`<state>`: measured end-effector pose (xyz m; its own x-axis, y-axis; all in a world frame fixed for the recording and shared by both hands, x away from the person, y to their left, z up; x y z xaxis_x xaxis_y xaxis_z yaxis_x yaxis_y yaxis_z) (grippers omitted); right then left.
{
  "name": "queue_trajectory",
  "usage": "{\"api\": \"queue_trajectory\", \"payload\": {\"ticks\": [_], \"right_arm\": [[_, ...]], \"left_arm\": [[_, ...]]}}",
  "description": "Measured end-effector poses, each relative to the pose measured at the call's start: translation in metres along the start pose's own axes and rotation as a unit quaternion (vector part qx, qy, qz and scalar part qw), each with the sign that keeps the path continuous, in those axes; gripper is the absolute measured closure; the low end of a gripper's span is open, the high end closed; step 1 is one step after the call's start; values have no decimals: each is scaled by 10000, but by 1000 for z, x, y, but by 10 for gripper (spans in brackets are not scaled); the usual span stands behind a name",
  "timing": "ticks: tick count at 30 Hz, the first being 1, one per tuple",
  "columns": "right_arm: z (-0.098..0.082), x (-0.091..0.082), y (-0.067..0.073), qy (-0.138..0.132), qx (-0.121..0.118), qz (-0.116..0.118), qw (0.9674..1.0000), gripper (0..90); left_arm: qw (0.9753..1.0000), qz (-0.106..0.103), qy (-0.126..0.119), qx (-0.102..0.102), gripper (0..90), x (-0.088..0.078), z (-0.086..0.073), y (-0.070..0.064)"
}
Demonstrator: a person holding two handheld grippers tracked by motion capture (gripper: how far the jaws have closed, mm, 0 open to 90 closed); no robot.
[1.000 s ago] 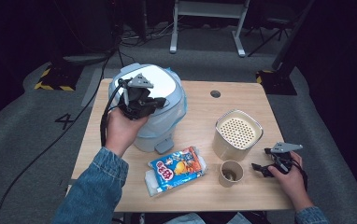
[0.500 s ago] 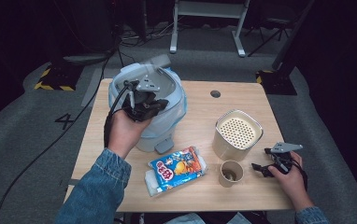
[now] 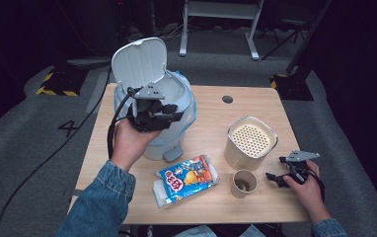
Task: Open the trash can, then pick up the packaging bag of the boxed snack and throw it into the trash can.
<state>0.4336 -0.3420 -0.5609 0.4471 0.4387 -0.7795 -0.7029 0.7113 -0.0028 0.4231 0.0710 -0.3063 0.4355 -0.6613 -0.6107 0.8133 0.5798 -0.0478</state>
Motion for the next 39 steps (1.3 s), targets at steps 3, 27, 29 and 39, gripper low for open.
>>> {"api": "queue_trajectory", "payload": {"ticks": [3, 27, 29, 39], "right_arm": [[0, 0, 0, 0, -2, -1, 10000, 29], [0, 0, 0, 1, -1, -2, 10000, 29], [0, 0, 0, 0, 0, 0, 10000, 29], [0, 0, 0, 0, 0, -1, 10000, 29]], "left_arm": [[9997, -137, -63, 176, 569, -8, -7, -12], [9931, -335, 1077, 308, 483, 67, -115, -48], [9909, -322, 1275, 274, 477, 80, -124, -45], [9779, -287, 2072, 68, 496, 120, -147, -31]]}}
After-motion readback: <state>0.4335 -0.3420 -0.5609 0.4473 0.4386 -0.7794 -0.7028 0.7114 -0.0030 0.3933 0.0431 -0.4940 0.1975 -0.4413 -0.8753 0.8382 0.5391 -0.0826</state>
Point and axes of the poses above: each handheld gripper's, and its own axes: x roughly forward along the jaws, z roughly out of its top, y roughly to its left, the point moved 8 cm from there along x, roughly forward along the jaws, and after that the axes turned 7 degrees about y, right-handed, at the moved point
